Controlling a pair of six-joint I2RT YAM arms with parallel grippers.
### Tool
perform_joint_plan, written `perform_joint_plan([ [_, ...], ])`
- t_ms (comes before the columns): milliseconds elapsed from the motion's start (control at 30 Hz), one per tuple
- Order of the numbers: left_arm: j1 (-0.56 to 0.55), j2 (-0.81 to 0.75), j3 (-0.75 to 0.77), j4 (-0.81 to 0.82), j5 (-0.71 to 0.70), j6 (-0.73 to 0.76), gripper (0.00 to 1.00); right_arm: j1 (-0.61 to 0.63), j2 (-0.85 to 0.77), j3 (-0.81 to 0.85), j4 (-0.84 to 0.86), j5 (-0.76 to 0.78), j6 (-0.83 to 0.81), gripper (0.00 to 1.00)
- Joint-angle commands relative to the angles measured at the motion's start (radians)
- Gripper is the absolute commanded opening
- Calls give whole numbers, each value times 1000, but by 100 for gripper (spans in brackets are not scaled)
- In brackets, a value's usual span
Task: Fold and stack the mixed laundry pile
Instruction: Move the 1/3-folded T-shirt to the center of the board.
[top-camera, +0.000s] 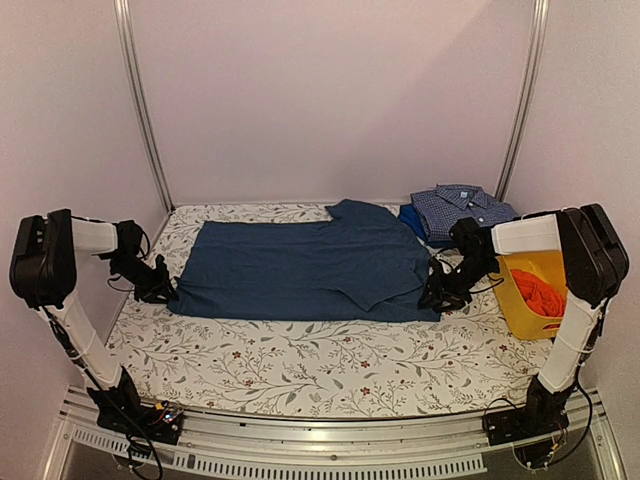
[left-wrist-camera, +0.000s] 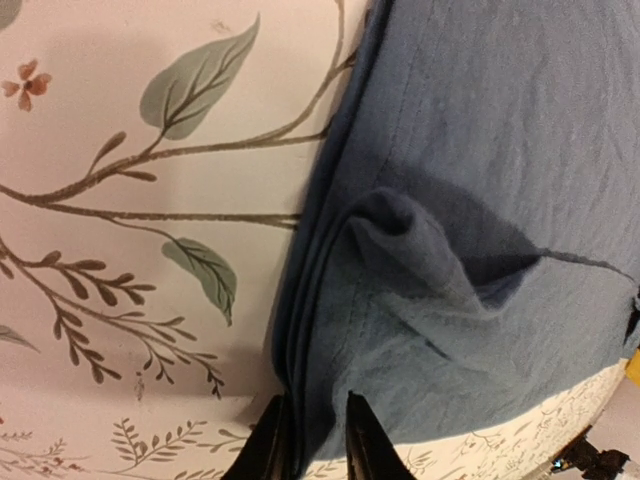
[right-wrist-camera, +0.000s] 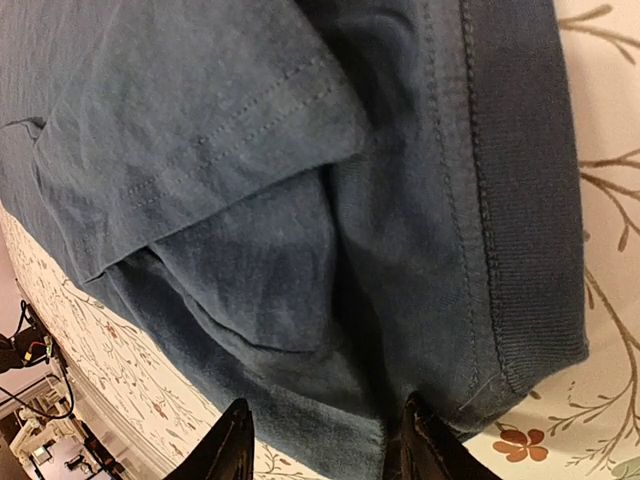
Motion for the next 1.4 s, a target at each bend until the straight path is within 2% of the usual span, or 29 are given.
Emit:
perform_joint_plan([
  [0,7,10,20,-9,4,1,20,9,29,-11,-21,-25,-23,46],
  [133,8,-4,17,-19,0,4,16,8,7,-5,-41,-23,-27,34],
  [233,7,-13,22,-38,-15,8,11,8,-15,3,-61,-14,-29,20],
  [333,8,-22,32,-62,-42,14,5,7,-19,17,-80,-3,-36,1],
  [367,8,-24,37,-73,-58,16,3,7,-20,21,-88,5,-38,0],
  [400,7,-25,44,-87,-79,16,0,7,-20,24,-98,14,-41,0],
  [600,8,-53,25,-120,-146,12,0,0,-54,8,-157,76,-66,0],
  [833,-10,-31,4,-140,-228,-14,0,-1,-29,-46,-122,65,-73,0],
  [1100,-155,37,56,-274,-336,-64,0,5,-32,-45,-141,33,-79,0],
  [1167,-180,75,53,-280,-368,-78,5,13,-17,-40,-145,31,-81,0],
  [1233,-193,94,61,-292,-403,-86,15,15,-7,-44,-158,38,-85,3],
  [1267,-192,91,66,-299,-425,-93,23,15,-10,-50,-163,47,-86,7],
  [1367,-183,47,89,-318,-486,-114,49,13,-36,-57,-181,70,-76,36],
])
